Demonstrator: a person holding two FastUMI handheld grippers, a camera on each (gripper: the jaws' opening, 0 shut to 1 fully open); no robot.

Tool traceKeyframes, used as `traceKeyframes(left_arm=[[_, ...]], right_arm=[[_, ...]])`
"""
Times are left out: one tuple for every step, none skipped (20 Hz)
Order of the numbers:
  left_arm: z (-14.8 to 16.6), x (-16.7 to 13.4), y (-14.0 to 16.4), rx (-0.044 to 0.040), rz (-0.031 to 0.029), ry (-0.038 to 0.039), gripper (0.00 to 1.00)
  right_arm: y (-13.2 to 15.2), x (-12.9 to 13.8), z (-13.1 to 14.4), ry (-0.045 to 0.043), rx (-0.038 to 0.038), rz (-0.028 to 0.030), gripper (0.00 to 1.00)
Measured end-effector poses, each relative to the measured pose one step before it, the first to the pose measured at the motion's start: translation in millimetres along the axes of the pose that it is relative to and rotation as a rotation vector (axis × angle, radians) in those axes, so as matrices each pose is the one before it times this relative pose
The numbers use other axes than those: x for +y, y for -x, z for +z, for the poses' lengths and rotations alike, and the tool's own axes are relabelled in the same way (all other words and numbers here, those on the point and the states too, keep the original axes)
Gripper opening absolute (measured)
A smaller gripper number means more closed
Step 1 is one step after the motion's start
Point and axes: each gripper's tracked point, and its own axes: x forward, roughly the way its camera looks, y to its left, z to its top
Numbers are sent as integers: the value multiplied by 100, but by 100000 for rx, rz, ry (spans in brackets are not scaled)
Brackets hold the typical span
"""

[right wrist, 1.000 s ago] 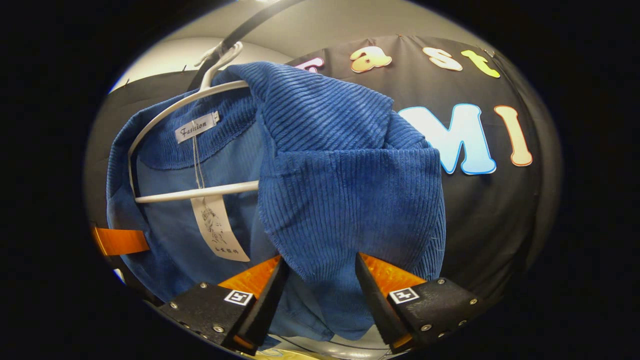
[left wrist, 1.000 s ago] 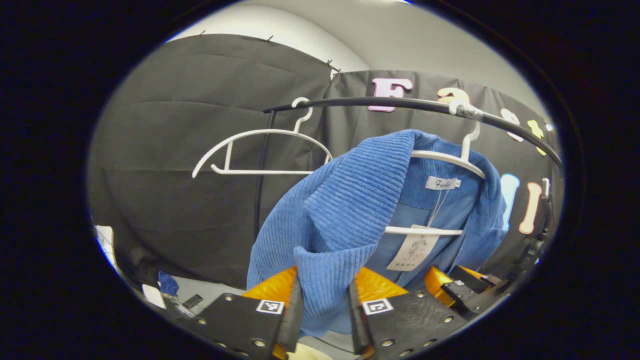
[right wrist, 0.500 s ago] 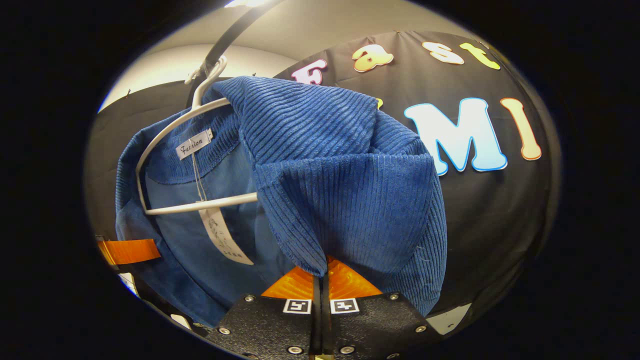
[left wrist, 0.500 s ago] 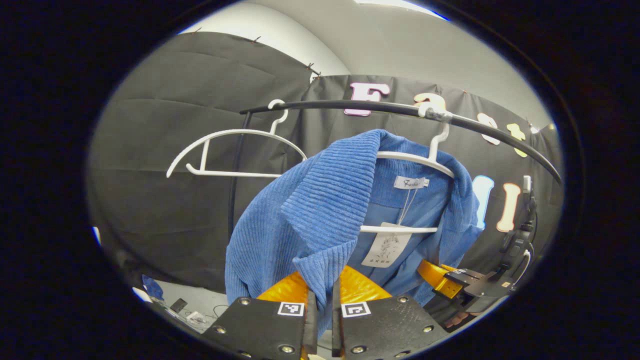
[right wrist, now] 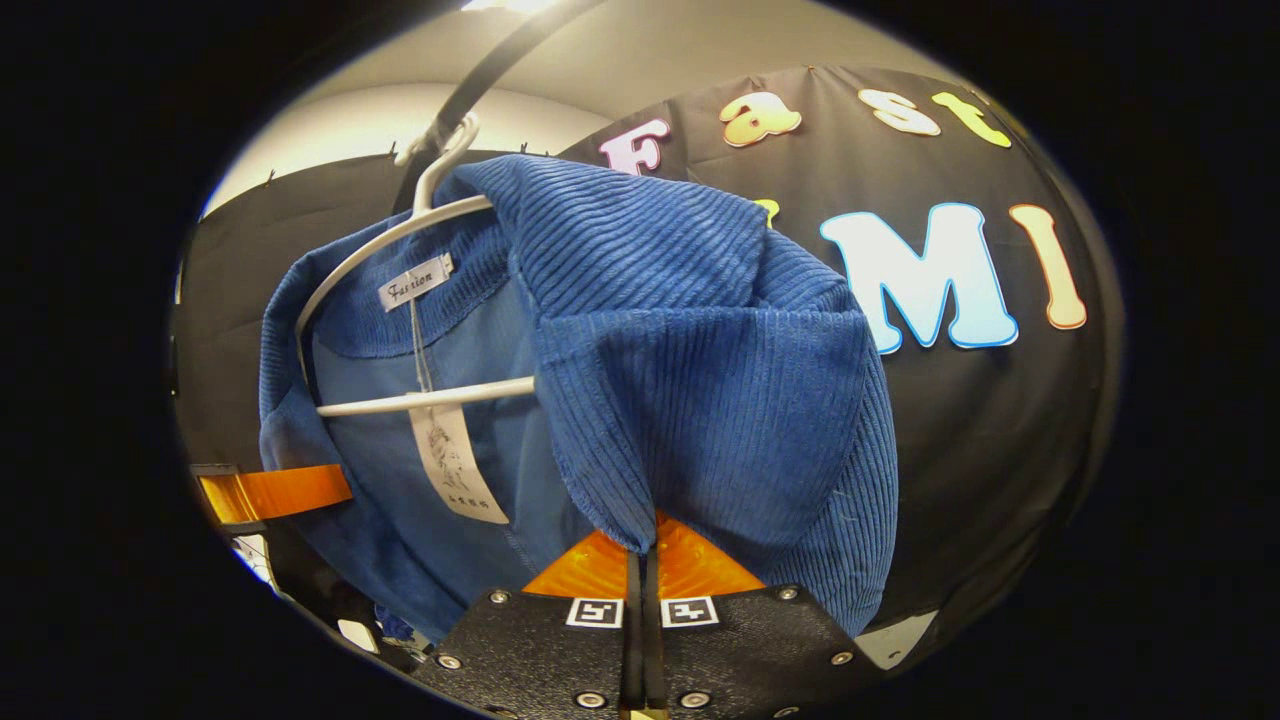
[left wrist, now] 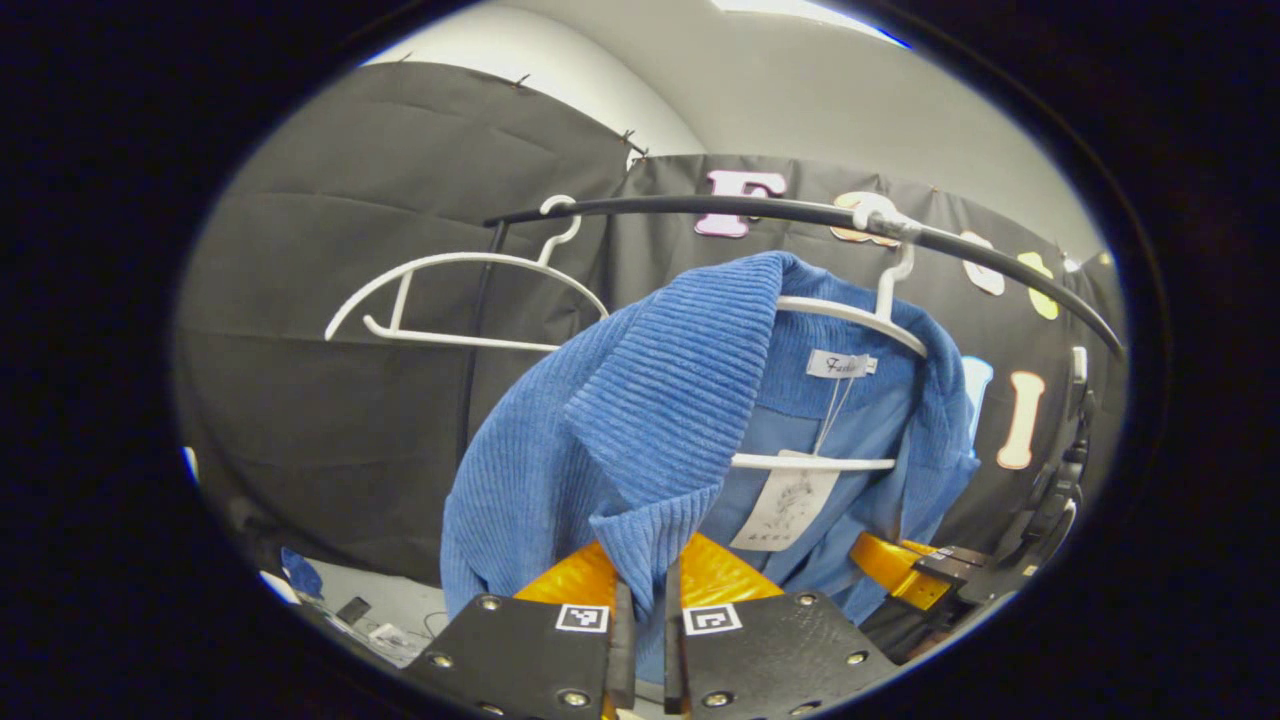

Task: Grasp the clothes on the hanger with both hands and then place them into the laundry hamper below.

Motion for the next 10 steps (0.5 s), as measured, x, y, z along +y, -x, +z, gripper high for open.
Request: traceKeyframes(left_arm=[[254, 284, 326, -2301, -1296, 2960, 7], [-118, -55, -330, 844, -1118, 1072, 7], [-154, 106, 3, -544, -136, -110, 1], [321, 6, 61, -907, -1517, 73, 6], [311, -158, 499, -567, -1452, 907, 7], [298, -44, 410, -854, -1629, 1542, 1], [382, -208, 473, -1219, -2143, 1756, 4], [362, 53, 444, -1206, -1128, 740, 1], [265, -35, 562, -770, -570, -378, 0], [577, -132, 498, -1432, -1541, -459, 1]], right_arm=[[202, 61, 45, 199, -359, 152, 0], [219, 10, -77, -179, 17, 17, 0], [100, -87, 65, -588, -433, 52, 0], [58, -87, 80, -567, -184, -165, 0], [181, -171, 55, -693, -105, -439, 0], [354, -61, -56, -439, -416, -701, 0], [294, -317, 254, -101, -785, -1132, 0], [280, -374, 353, 75, -1232, -1255, 0], [187, -522, 415, 542, -1311, -1620, 0], [261, -551, 371, 793, -1019, -1656, 0]])
